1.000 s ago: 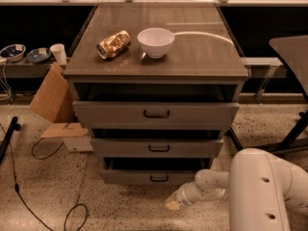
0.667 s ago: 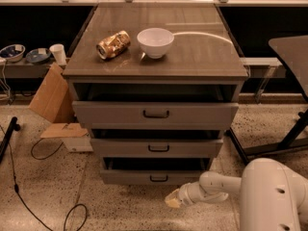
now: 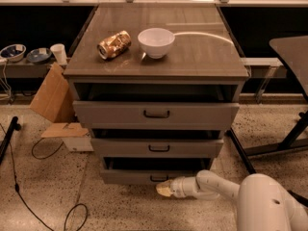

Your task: Open bottom drawer

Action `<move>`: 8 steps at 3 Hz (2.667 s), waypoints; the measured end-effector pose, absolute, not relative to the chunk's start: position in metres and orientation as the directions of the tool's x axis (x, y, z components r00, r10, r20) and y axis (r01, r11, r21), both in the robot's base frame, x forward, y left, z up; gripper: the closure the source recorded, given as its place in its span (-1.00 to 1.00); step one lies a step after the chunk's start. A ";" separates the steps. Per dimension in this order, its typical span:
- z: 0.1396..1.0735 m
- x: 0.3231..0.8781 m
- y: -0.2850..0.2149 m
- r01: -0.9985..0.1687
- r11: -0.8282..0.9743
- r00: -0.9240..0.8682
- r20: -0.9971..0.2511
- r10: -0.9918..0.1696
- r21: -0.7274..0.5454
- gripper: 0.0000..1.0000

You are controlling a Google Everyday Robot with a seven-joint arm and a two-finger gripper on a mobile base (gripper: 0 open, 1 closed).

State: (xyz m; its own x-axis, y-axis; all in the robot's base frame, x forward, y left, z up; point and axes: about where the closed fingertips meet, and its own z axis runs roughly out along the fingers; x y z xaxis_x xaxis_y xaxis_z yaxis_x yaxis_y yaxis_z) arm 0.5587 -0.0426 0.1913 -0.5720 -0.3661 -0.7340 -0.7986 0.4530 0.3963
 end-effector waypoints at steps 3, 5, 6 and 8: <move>0.217 0.621 -0.022 -0.752 0.498 -0.537 -0.839 -0.084 0.432 1.00; 0.237 0.632 -0.017 -0.775 0.489 -0.477 -0.878 -0.037 0.400 1.00; 0.244 0.638 -0.009 -0.808 0.482 -0.416 -0.907 -0.062 0.338 1.00; 0.261 0.648 0.007 -0.862 0.475 -0.271 -0.953 -0.137 0.176 1.00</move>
Offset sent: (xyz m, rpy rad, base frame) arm 0.0736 0.0215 0.0219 0.2548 -0.0985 -0.2020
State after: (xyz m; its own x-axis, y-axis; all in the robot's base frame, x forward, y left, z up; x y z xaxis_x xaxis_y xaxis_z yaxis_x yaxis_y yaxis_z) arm 0.6478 0.0068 0.2615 -0.2706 -0.1368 -0.9529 -0.8619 0.4754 0.1764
